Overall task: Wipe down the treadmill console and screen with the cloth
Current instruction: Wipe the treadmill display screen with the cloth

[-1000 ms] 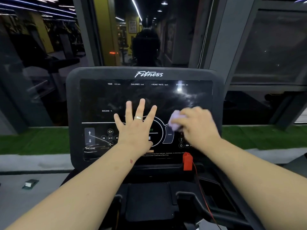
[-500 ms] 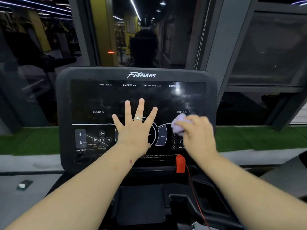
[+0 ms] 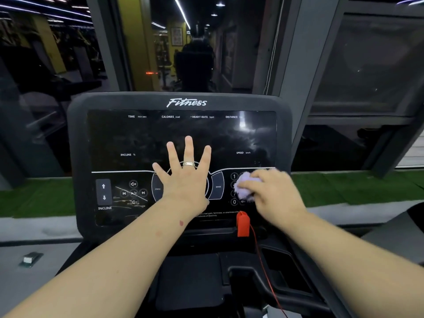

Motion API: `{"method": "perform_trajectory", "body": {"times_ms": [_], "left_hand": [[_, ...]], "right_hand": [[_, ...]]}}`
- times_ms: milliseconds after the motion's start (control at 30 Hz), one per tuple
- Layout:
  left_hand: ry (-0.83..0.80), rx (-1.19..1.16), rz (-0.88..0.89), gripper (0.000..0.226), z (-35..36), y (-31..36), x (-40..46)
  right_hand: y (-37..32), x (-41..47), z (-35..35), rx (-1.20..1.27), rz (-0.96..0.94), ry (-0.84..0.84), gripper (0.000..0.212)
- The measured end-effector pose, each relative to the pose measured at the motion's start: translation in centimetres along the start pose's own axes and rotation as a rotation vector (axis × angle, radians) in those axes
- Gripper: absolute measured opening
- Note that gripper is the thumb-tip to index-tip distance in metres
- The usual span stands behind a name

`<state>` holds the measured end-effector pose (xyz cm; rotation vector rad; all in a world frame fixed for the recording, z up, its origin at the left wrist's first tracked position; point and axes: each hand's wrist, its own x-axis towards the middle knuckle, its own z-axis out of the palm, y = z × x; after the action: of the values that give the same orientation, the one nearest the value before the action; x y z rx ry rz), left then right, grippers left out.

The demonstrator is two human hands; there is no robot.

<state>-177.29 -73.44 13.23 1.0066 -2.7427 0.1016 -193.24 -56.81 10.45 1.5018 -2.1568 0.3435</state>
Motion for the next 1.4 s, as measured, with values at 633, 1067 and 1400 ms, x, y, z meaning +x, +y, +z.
{"method": "perform_trajectory", "body": {"times_ms": [633, 1067, 1400], "left_hand": [[0.037, 0.015, 0.010, 0.146, 0.5, 0.3, -0.2], [0.026, 0.003, 0.015, 0.145, 0.6, 0.4, -0.1], [0.035, 0.001, 0.026, 0.144, 0.8, 0.0, -0.2]], "right_hand": [[-3.6, -0.7, -0.2, 0.146, 0.303, 0.006, 0.036], [0.2, -0.4, -0.9, 0.022, 0.082, 0.013, 0.036], [0.9, -3.8, 1.5, 0.115, 0.074, 0.046, 0.043]]}}
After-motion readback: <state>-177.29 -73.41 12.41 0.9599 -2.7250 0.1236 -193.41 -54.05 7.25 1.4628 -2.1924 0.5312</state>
